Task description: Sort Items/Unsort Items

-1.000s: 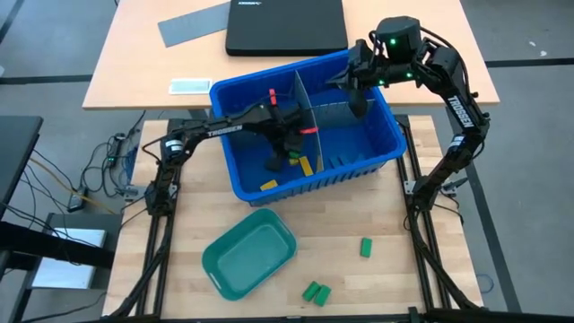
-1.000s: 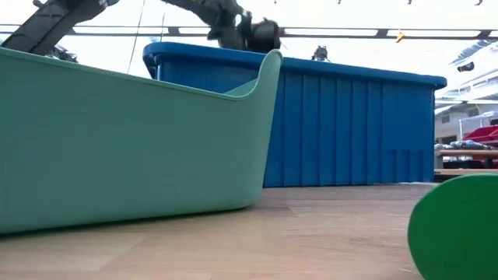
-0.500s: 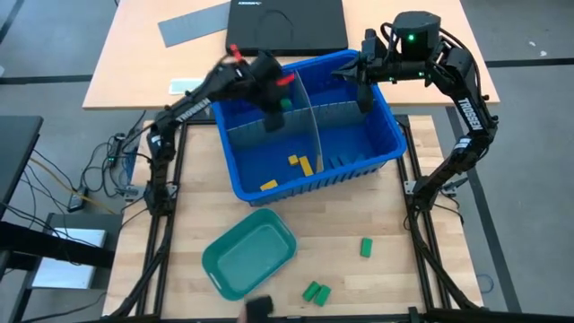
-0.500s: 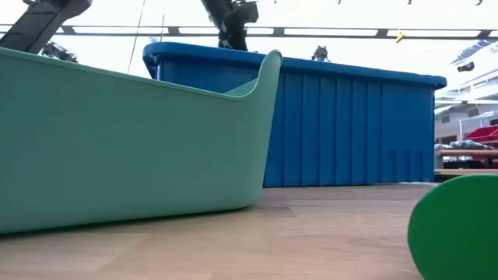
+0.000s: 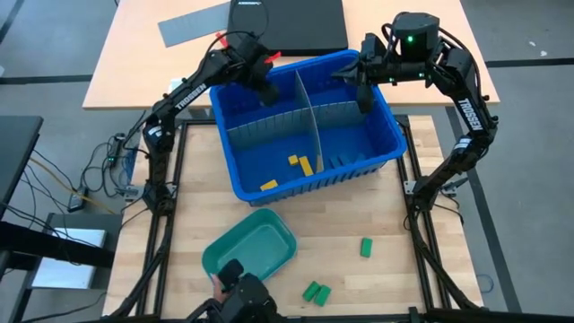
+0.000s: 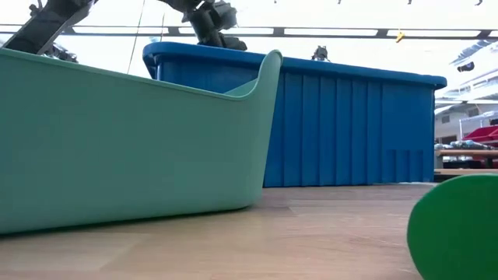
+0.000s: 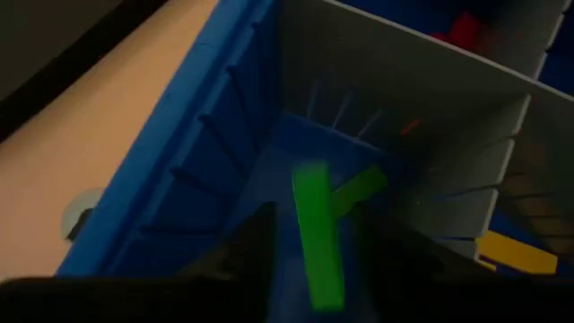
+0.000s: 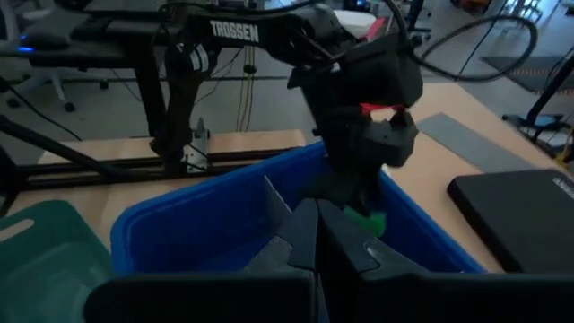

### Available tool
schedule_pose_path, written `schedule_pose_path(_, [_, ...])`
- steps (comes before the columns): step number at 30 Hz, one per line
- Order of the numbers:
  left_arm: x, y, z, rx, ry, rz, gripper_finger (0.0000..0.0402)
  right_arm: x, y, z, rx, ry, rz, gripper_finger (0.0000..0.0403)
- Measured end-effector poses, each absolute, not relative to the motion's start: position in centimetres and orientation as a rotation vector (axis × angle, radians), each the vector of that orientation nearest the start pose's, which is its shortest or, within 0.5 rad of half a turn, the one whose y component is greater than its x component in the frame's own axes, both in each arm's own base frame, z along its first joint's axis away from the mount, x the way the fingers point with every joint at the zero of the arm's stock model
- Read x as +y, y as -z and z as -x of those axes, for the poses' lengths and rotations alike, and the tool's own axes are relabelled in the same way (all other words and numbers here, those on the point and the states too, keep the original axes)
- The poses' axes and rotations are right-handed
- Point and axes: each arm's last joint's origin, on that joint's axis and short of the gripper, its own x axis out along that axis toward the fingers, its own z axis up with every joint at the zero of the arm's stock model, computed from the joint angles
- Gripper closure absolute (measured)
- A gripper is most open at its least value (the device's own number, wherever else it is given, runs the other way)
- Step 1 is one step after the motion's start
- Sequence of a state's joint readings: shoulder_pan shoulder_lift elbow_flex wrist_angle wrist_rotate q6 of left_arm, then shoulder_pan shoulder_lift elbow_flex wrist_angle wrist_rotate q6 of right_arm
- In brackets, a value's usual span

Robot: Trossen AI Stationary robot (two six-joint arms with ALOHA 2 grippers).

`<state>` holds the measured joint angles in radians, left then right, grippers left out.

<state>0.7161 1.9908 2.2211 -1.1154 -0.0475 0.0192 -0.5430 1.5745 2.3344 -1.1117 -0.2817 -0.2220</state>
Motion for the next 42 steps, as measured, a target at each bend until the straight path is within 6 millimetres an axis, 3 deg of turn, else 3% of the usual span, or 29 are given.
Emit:
schedule_pose_path(5, [27.2, -39.1, -30.8, 0.851, -0.711, 0.282, 0.0172, -12.1, -54.7, -21.5, 0.35, 0.226, 0.049, 0.0403])
schedule_pose_path(9, [26.3, -40.8, -29.9, 0.869, -0.73, 0.31, 0.0168, -12.0, -54.7, -21.5, 0.35, 0.225, 0.049, 0.0403])
schedule_pose_path(14, [23.9, -42.6, -27.0, 0.891, -0.801, 0.487, 0.0239, -12.0, -54.6, -21.5, 0.352, 0.223, 0.058, 0.0403])
schedule_pose_path(21, [20.7, -45.4, -22.7, 0.905, -0.965, 0.554, 0.0377, -12.0, -54.6, -21.5, 0.358, 0.217, 0.086, 0.0403])
schedule_pose_path(26, [19.2, -46.5, -21.0, 0.809, -1.024, 0.658, 0.0396, -12.0, -54.6, -21.5, 0.363, 0.212, 0.088, 0.0403])
schedule_pose_path(32, [18.2, -43.6, -19.6, 0.874, -1.151, 0.804, 0.0399, -11.9, -53.9, -21.3, 0.434, 0.209, 0.058, 0.0403])
schedule_pose_path(39, [16.4, -38.1, -17.2, 0.999, -1.316, 0.944, 0.04, -11.7, -53.1, -20.9, 0.521, 0.203, 0.009, 0.0403])
schedule_pose_path(42, [16.5, -35.4, -17.4, 0.995, -1.31, 0.978, 0.04, -11.5, -53.1, -20.9, 0.524, 0.196, 0.009, 0.0403])
